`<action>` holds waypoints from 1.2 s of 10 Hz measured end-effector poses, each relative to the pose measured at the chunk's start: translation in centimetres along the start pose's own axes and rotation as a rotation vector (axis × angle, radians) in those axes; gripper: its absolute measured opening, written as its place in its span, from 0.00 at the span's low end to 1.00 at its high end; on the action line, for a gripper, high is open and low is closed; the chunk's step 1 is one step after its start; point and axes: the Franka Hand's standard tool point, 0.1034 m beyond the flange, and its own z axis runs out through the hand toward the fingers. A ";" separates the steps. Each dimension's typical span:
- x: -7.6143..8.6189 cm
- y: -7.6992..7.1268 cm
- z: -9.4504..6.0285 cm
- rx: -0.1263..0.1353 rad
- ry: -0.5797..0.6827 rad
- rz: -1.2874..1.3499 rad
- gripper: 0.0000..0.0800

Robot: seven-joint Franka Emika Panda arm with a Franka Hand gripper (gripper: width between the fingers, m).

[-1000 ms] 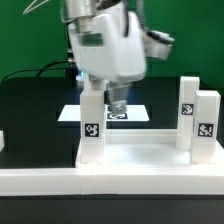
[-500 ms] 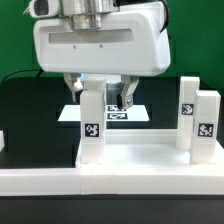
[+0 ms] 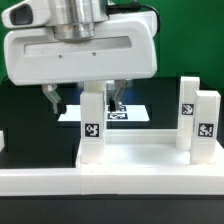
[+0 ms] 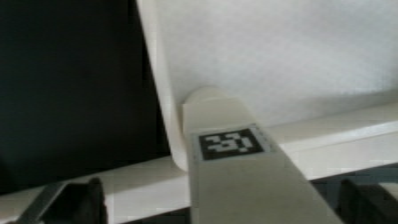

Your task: Assemble desk

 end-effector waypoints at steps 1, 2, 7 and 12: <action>0.0 0.1 0.0 -0.001 0.000 -0.002 0.70; 0.0 0.1 0.0 -0.001 -0.001 -0.001 0.52; 0.0 -0.1 0.1 0.001 0.002 0.374 0.36; 0.7 -0.9 -0.1 0.021 -0.035 1.139 0.36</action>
Offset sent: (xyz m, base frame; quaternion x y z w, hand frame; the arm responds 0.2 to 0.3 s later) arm 0.0000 0.0000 0.0000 0.0000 0.0000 0.1938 0.9810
